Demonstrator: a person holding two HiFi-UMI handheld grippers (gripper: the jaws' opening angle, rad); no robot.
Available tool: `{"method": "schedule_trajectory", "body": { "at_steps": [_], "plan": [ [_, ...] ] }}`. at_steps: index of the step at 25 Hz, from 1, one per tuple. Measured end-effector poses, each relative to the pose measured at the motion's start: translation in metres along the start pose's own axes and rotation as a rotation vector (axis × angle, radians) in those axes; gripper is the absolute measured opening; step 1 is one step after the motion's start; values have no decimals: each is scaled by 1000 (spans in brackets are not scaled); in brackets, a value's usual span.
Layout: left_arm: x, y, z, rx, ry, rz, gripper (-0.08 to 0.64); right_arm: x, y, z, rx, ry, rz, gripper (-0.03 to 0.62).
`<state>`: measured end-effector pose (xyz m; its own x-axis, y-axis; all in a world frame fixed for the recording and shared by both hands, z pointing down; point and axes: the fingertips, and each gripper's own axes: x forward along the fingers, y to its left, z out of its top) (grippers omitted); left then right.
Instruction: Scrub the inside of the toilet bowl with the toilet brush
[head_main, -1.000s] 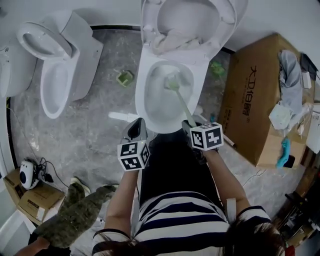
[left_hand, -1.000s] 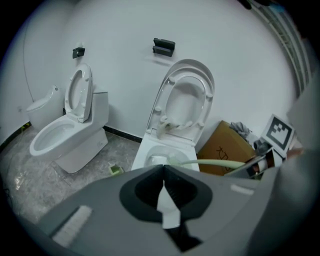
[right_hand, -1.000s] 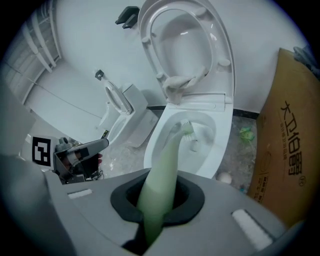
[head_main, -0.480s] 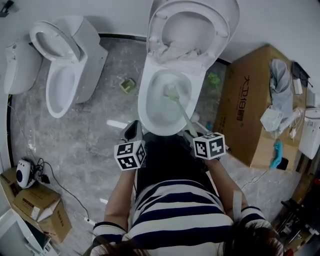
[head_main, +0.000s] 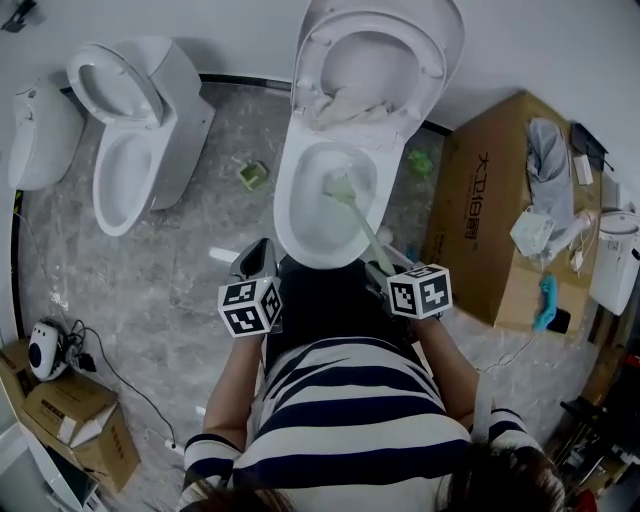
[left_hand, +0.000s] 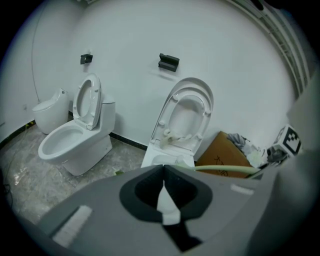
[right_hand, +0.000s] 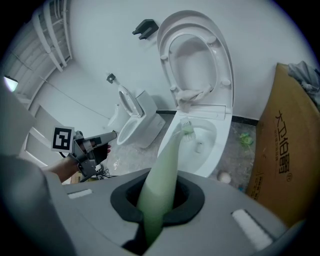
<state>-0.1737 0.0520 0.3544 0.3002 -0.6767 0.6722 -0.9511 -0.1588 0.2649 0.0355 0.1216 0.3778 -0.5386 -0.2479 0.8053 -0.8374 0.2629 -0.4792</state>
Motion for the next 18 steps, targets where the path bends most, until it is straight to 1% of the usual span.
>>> {"method": "schedule_trajectory", "body": {
  "at_steps": [3,7,11,18],
  "plan": [
    [-2,0,1,23,2,-6,0,0,1,-1,4,-12,-4,12],
    [-6,2,2,26,-5,-14,0,0,4,-4,2,-20,-6,12],
    [-8,4,2,49,-5,-22,0,3,8,-5,2,-27,-4,12],
    [-11,6,2,72,-1,-34,0,11,10,-11,6,-10,-5,12]
  ]
}}
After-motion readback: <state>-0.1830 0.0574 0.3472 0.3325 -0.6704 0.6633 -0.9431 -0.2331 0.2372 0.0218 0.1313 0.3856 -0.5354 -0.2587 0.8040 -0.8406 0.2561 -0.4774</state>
